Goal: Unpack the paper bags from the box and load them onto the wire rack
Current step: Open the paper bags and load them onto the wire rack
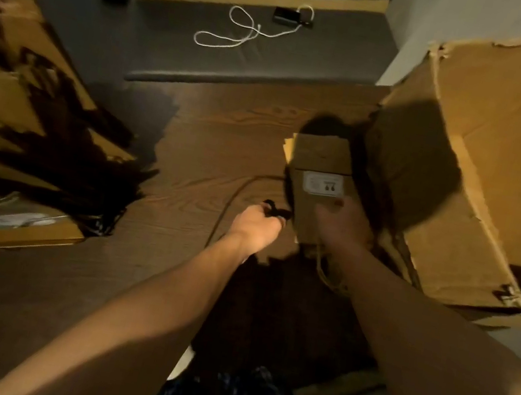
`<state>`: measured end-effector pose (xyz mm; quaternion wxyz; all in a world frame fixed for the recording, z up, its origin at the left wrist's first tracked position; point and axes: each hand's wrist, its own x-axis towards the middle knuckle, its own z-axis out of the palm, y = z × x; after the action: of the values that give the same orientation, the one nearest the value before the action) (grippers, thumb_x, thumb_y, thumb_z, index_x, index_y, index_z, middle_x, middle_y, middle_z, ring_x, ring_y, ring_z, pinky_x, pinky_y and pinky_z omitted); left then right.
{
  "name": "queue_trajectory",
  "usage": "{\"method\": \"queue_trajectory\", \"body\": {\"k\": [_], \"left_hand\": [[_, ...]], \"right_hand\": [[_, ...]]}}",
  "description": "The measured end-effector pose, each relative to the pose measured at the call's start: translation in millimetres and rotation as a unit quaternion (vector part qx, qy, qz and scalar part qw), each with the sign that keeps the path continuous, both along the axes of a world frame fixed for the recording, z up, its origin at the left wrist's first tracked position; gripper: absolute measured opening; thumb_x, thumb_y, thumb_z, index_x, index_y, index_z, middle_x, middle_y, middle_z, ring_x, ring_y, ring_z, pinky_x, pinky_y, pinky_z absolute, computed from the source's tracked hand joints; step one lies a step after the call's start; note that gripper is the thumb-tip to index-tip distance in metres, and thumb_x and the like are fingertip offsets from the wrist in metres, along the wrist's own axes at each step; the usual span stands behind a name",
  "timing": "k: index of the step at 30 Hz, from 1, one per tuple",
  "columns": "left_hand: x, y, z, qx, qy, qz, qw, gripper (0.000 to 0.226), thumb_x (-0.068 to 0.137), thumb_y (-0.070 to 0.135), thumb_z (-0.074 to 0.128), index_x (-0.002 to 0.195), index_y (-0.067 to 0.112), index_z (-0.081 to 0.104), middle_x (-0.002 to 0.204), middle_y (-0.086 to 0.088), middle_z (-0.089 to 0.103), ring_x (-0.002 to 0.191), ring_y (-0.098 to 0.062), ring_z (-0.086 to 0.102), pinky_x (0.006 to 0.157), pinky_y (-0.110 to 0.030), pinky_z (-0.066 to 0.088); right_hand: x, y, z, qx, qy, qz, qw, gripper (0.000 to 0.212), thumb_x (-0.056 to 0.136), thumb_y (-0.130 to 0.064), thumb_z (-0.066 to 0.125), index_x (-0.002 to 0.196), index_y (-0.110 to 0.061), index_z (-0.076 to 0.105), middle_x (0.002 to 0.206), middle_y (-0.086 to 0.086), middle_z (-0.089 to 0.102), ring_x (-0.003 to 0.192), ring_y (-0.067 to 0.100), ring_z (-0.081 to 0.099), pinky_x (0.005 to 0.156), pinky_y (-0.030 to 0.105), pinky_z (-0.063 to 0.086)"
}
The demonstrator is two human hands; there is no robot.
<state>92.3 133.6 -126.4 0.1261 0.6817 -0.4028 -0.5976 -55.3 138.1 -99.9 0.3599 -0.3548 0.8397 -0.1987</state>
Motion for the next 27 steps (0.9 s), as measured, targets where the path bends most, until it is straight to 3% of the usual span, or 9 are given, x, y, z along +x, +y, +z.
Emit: {"method": "queue_trajectory", "body": {"k": [3,5,9,13,16,18,22,25,27], "left_hand": [[-37.8,-8.2,-7.2,0.015,0.015,0.005,1.000,0.058,0.078,0.041,0.061,0.131,0.018,0.061,0.124,-0.011,0.068,0.120,-0.035,0.060,0.103,-0.046,0.050],[-57.1,-13.5,-4.3,0.020,0.030,0.010,0.999,0.049,0.089,0.031,0.061,0.135,0.016,0.058,0.125,-0.009,0.067,0.120,-0.033,0.060,0.098,-0.037,0.050],[-77.9,-22.6,-16.2,0.018,0.048,0.026,0.998,0.035,0.093,0.020,0.063,0.127,0.011,0.063,0.119,-0.002,0.068,0.114,-0.024,0.061,0.090,-0.030,0.046],[-84.5,-26.9,-18.8,0.024,0.017,0.024,0.999,0.026,0.087,0.022,0.067,0.111,0.014,0.071,0.106,0.000,0.072,0.101,-0.021,0.066,0.089,-0.030,0.052],[-84.1,-30.5,-16.6,0.028,-0.003,0.022,0.999,0.032,0.076,0.032,0.067,0.103,0.015,0.073,0.104,-0.002,0.073,0.099,-0.025,0.067,0.091,-0.035,0.056],[-82.7,-34.2,-14.9,0.032,-0.019,0.017,0.999,0.036,0.077,0.036,0.066,0.103,0.013,0.071,0.106,-0.004,0.071,0.098,-0.026,0.064,0.080,-0.030,0.051],[-78.0,-35.9,-9.5,0.023,-0.059,0.014,0.998,0.032,0.084,0.033,0.065,0.103,0.008,0.067,0.108,-0.011,0.068,0.100,-0.032,0.065,0.069,-0.027,0.042],[-71.1,-34.3,-4.1,0.009,-0.081,0.012,0.997,0.016,0.087,0.023,0.062,0.087,0.007,0.063,0.093,-0.009,0.065,0.090,-0.029,0.064,0.065,-0.026,0.041],[-62.0,-32.8,-4.7,0.009,-0.063,0.009,0.998,0.015,0.083,0.020,0.062,0.088,0.006,0.062,0.098,-0.013,0.068,0.088,-0.030,0.065,0.063,-0.029,0.046]], "right_hand": [[-35.8,-1.4,-8.5,0.020,-0.006,-0.002,1.000,0.060,0.084,-0.046,0.065,0.135,-0.020,0.047,0.130,0.003,0.056,0.117,0.026,0.055,0.097,0.046,0.049],[-51.5,-4.1,-17.7,0.046,-0.029,-0.002,0.999,0.080,0.075,-0.056,0.068,0.142,-0.022,0.039,0.137,0.005,0.051,0.122,0.029,0.052,0.099,0.050,0.047],[-64.6,-12.7,-33.3,0.089,-0.024,0.006,0.996,0.095,0.077,-0.058,0.069,0.150,-0.018,0.023,0.148,0.013,0.034,0.134,0.036,0.037,0.109,0.053,0.036],[-66.4,-18.8,-40.2,0.134,0.054,0.030,0.989,0.080,0.084,-0.053,0.065,0.145,-0.013,0.034,0.152,0.016,0.027,0.141,0.038,0.025,0.115,0.052,0.021],[-63.5,-21.7,-36.6,0.131,0.071,0.036,0.988,0.066,0.086,-0.047,0.062,0.138,-0.011,0.044,0.147,0.015,0.036,0.137,0.036,0.030,0.113,0.049,0.025],[-61.8,-23.7,-35.2,0.116,0.066,0.029,0.991,0.059,0.084,-0.046,0.062,0.131,-0.011,0.053,0.139,0.014,0.046,0.129,0.035,0.040,0.108,0.049,0.035],[-53.4,-23.7,-23.5,0.080,-0.010,-0.023,0.996,0.045,0.083,-0.037,0.064,0.119,-0.010,0.061,0.119,0.010,0.060,0.106,0.031,0.059,0.090,0.041,0.053],[-49.4,-27.3,-10.8,0.062,-0.093,-0.058,0.992,0.028,0.086,-0.020,0.062,0.112,-0.010,0.062,0.110,0.009,0.065,0.097,0.029,0.062,0.085,0.039,0.055],[-48.4,-28.4,1.1,0.055,-0.132,-0.034,0.989,0.027,0.088,-0.012,0.059,0.114,-0.009,0.059,0.111,0.009,0.064,0.094,0.026,0.061,0.075,0.035,0.054]]}}
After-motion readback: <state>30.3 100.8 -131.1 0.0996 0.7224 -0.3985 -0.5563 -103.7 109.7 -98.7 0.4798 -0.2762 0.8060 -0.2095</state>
